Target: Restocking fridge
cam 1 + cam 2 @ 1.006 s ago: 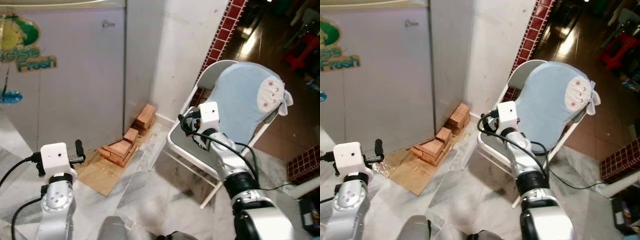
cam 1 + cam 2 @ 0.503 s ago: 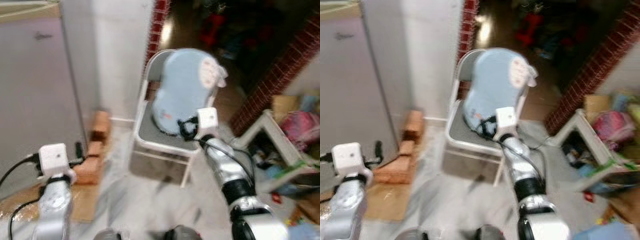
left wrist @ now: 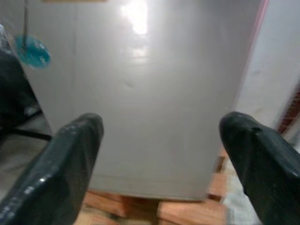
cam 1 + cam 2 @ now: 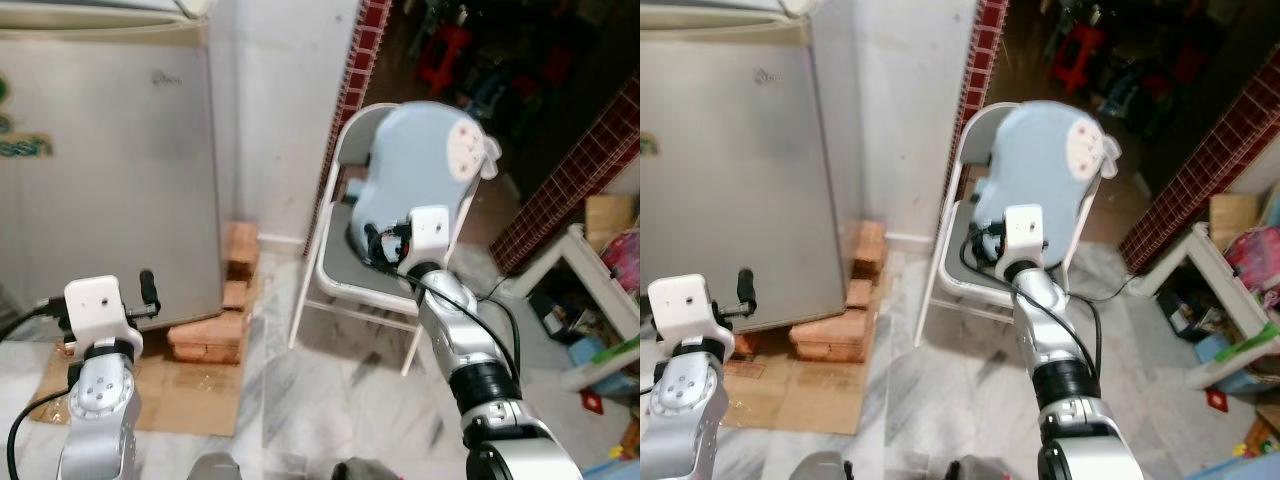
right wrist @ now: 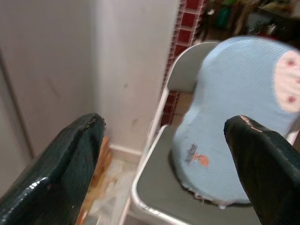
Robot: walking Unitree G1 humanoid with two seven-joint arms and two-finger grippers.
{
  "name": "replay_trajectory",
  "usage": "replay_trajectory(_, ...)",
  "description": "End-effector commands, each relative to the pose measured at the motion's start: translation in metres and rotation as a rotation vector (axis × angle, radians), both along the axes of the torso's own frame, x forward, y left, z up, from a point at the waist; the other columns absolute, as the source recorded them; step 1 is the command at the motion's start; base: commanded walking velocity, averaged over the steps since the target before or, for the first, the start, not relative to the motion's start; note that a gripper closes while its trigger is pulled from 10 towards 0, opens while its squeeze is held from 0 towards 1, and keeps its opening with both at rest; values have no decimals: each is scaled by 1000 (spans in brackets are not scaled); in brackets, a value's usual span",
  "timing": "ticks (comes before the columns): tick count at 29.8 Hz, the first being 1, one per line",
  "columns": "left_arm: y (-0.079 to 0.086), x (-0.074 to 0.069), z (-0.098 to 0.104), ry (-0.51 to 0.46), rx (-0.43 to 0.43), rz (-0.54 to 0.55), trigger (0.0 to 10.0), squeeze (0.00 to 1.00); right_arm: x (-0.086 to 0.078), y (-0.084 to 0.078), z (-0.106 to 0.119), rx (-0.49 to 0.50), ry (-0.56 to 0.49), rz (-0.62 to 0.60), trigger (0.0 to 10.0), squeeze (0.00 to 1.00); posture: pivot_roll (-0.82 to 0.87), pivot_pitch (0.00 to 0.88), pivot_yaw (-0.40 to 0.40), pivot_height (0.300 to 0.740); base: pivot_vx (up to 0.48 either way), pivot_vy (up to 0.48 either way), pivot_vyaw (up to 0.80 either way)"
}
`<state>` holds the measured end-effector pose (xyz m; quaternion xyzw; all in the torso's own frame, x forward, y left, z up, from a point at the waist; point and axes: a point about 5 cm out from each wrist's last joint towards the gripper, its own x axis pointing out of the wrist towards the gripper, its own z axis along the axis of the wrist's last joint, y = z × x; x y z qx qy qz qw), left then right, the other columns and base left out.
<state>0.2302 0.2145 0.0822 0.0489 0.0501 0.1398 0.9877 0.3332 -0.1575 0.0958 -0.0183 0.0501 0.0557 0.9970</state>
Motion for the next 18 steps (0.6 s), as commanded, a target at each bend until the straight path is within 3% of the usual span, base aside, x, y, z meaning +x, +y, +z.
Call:
replay_trajectory(1,-1,-2,5,-8,20,-14,10000,0,0,-6,3,11,-9,-32,10000,0,109,21,-129,740,0,0,0)
replay_trajectory(5,2,-14,5,0,17,-7,10000,0,-6,-13,-1,-3,3,-79,10000,0,117,28,-130,740,0,0,0)
replay_trajectory(9,5,-18,4,6,56,-22,10000,0,-11,-15,-6,12,23,-98,10000,0,131,14,-132,740,0,0,0)
replay_trajectory(15,1,-12,13,-18,85,-51,10000,0,-23,-15,-11,15,31,-106,10000,0,140,0,-102,740,0,0,0)
replay_trajectory(18,-2,-3,20,-9,63,-136,10000,0,-31,-21,-17,77,52,-161,10000,0,119,0,-67,740,0,0,0)
